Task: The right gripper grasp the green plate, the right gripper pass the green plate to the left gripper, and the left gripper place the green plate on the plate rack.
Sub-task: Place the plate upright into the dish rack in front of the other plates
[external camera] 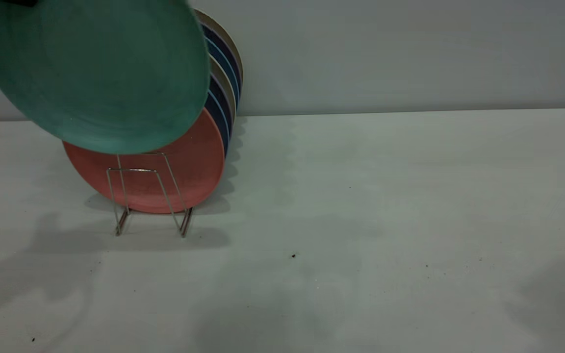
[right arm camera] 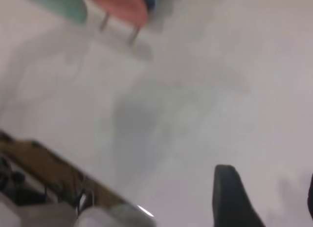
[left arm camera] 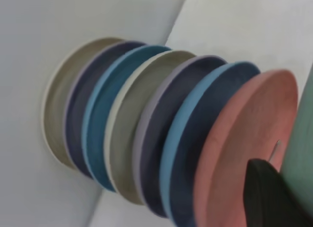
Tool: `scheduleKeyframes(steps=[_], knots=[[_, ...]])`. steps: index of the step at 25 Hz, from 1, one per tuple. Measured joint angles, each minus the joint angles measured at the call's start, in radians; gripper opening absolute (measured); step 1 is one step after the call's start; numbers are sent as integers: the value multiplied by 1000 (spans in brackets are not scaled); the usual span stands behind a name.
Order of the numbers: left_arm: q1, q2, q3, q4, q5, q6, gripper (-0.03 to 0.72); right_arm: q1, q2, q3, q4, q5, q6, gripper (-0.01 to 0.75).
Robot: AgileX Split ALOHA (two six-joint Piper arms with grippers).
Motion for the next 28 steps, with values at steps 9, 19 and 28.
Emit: scheduleKeyframes(steps=[9, 19, 28], knots=[[0, 22, -42, 84, -68, 26, 64, 0, -375, 358, -19, 2, 15, 393], [-47, 65, -43, 190, -173, 26, 64, 0, -803, 544, -146, -3, 154, 393], [-149, 65, -43, 268, -222, 26, 64, 0, -992, 610, -303, 0, 290, 393]])
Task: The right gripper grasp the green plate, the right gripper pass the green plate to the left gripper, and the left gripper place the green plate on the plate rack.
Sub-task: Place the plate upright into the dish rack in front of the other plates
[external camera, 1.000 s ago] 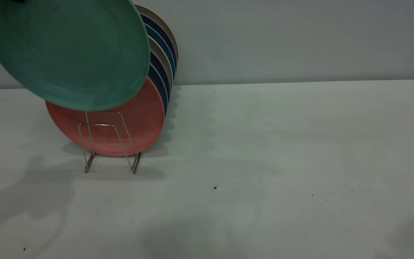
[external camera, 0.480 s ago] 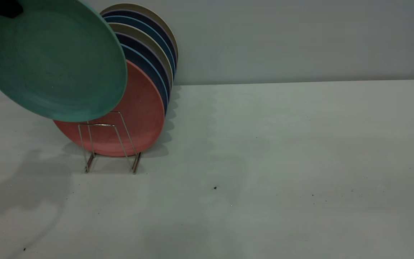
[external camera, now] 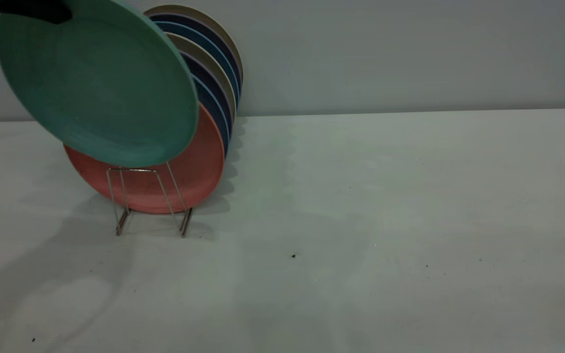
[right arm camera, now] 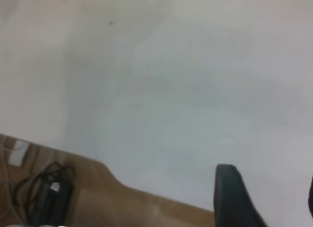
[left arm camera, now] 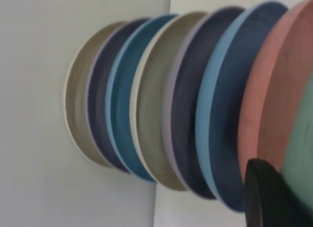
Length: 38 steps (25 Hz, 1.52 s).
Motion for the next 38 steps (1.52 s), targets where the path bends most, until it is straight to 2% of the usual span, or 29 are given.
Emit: scheduleKeyframes(steps=[7, 30, 33, 38], knots=[[-5, 0, 0, 8, -33, 0, 64, 0, -33, 65, -6, 2, 23, 392], [-5, 121, 0, 15, -72, 0, 71, 0, -33, 65, -26, -1, 25, 392], [-5, 127, 0, -15, -72, 0, 111, 0, -33, 65, -33, -6, 25, 392], [-5, 129, 0, -49, -69, -42, 276, 0, -33, 65, -34, -6, 25, 391]])
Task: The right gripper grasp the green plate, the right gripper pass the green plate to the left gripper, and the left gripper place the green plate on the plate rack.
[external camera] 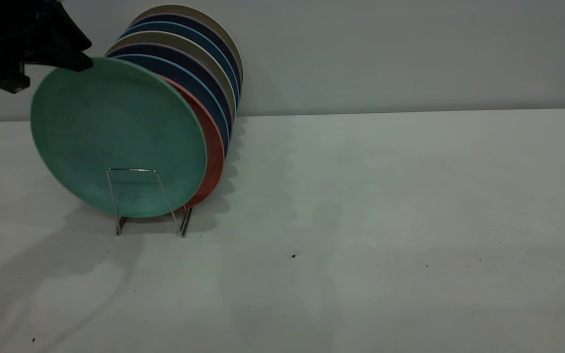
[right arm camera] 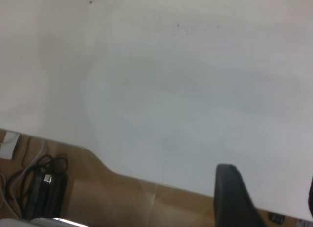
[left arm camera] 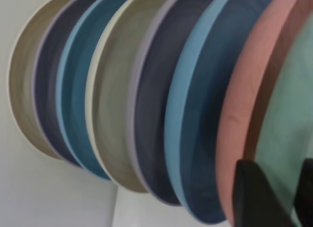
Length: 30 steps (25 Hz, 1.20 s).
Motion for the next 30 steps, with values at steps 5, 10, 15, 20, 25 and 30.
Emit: scheduleKeyframes(steps=[5, 10, 15, 20, 25, 30], knots=[[0, 2, 0, -4, 0, -98, 434, 0, 0, 0, -1, 0, 0, 389], [0, -10, 0, -5, 3, -178, 473, 0, 0, 0, -2, 0, 0, 389], [0, -34, 0, -5, 10, -238, 474, 2, 0, 0, -15, -1, 0, 389], [0, -129, 0, -4, 86, -380, 476, 65, 0, 0, -67, -11, 30, 389], [0, -298, 0, 50, 218, -686, 476, 147, 0, 17, -205, -67, 141, 389], [0, -488, 0, 238, 440, -1045, 476, 172, 0, 20, -256, -84, 214, 389]])
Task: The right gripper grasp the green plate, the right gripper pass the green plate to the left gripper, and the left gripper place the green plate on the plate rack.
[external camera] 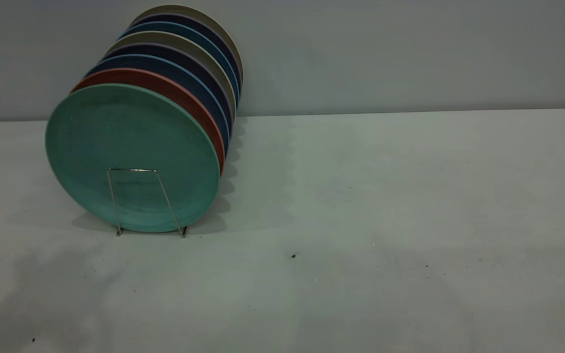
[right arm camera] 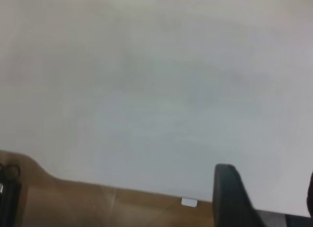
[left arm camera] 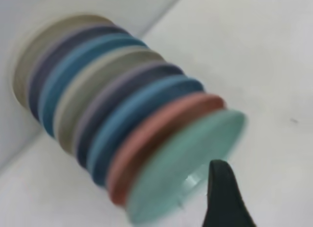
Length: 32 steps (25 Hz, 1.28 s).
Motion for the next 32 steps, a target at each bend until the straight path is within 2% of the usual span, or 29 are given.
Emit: scheduleKeyframes(steps=[5, 10, 14, 21, 32], knots=[[0, -163, 18, 157, 248, -360, 476, 70, -1, 0, -47, -2, 35, 389], [0, -340, 159, 229, 366, -590, 476, 184, -47, 0, -126, -6, 120, 389], [0, -519, 324, 283, 365, -713, 476, 231, -106, 0, -138, -6, 139, 389], [0, -780, 558, 505, 344, -929, 476, 232, -168, 0, -134, -6, 142, 389], [0, -1075, 622, 538, 378, -953, 476, 232, -171, 0, -134, -6, 142, 389]])
